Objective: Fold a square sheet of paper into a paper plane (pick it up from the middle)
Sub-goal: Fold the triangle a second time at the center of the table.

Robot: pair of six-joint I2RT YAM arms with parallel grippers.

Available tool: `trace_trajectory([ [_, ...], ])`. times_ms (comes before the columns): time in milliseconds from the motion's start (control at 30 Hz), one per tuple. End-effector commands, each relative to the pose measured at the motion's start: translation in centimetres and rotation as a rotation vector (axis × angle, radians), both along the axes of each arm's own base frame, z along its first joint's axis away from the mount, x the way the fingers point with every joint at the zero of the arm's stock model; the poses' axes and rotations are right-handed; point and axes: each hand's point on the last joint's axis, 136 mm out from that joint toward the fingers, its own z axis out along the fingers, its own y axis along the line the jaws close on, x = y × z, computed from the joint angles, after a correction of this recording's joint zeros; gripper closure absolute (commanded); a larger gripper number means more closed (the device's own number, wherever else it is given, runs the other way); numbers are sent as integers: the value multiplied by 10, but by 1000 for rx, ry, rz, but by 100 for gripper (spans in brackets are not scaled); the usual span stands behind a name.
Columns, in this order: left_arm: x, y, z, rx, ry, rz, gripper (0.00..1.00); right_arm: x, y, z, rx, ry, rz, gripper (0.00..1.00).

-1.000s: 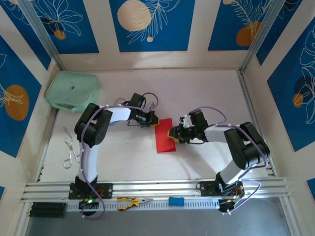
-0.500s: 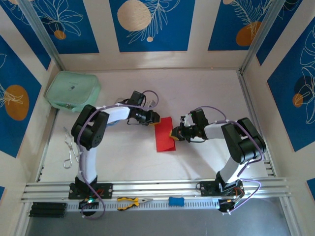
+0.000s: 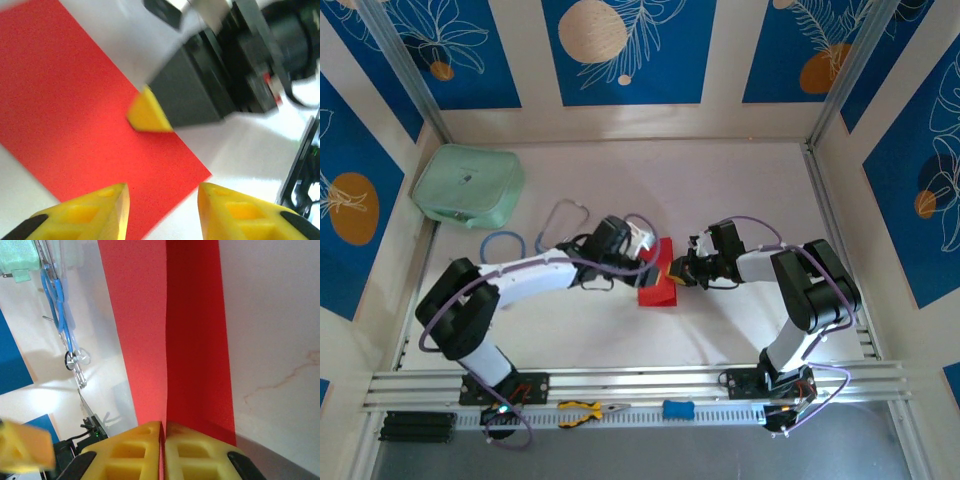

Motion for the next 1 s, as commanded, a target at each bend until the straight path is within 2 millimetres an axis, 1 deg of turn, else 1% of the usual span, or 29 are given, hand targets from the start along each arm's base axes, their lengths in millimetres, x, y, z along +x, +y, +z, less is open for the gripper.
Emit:
trace_trajectory([
  [0,-9,3,-3,128,-201,-57,56,4,3,16,29,-14,12,89],
  [67,-17,-2,-6,151,-234,-86,53,4,3,18,33,-15,13,89],
  [200,-32,-18,-9,210,-318,-156,43,4,3,19,39,-15,19,88],
  [300,-37,-27,-17,275,-371,-189,41,3,4,19,43,-15,20,88],
  [433,-31,-26,-25,366,-451,-182,39,3,4,19,48,-12,24,87],
  [533,-31,-29,-28,378,-461,-193,35,2,4,19,48,-9,25,87],
  [733,-31,-34,-37,417,-482,-209,34,2,4,19,50,-11,26,87],
  [967,-30,-37,-39,434,-500,-210,34,2,3,18,47,-7,24,87],
])
